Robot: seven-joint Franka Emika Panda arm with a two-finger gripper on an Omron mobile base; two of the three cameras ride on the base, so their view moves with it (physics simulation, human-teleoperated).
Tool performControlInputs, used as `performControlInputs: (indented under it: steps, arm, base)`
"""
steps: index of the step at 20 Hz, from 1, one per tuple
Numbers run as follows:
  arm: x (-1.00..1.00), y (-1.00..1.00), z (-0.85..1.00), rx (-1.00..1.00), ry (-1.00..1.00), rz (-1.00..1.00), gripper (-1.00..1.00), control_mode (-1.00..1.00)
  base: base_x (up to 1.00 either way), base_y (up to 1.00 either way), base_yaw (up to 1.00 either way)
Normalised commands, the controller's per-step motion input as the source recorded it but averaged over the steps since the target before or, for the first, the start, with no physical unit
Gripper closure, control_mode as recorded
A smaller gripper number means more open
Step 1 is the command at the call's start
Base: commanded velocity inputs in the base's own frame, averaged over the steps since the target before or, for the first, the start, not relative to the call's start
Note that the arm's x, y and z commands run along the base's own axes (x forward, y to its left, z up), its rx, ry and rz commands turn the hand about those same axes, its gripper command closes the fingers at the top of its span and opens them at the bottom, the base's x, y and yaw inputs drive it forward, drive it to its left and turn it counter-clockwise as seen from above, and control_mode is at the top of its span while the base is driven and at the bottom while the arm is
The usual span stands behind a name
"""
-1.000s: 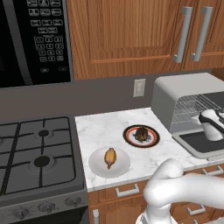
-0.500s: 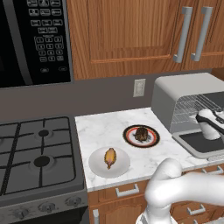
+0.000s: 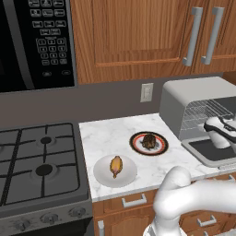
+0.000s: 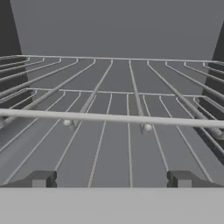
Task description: Open the toaster oven door. Place the bread on the bottom rack in the toaster oven and place the chicken drumstick on the top rack.
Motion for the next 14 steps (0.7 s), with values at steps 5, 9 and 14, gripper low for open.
performControlInputs:
  steps: [5,9,14]
  arm:
    - [0.08,0.00,-0.02,0.00,0.00,0.00,-1.00,-1.00]
    - [0.10,0.00,0.00,0.00,0.00,0.00,-1.00,-1.00]
    - [0.12,0.00,-0.05,0.00,0.00,0.00,-1.00,-1.00]
  base:
    - [0.00,0.00,0.00]
    - [0.00,0.00,0.00]
    - [0.00,0.00,0.00]
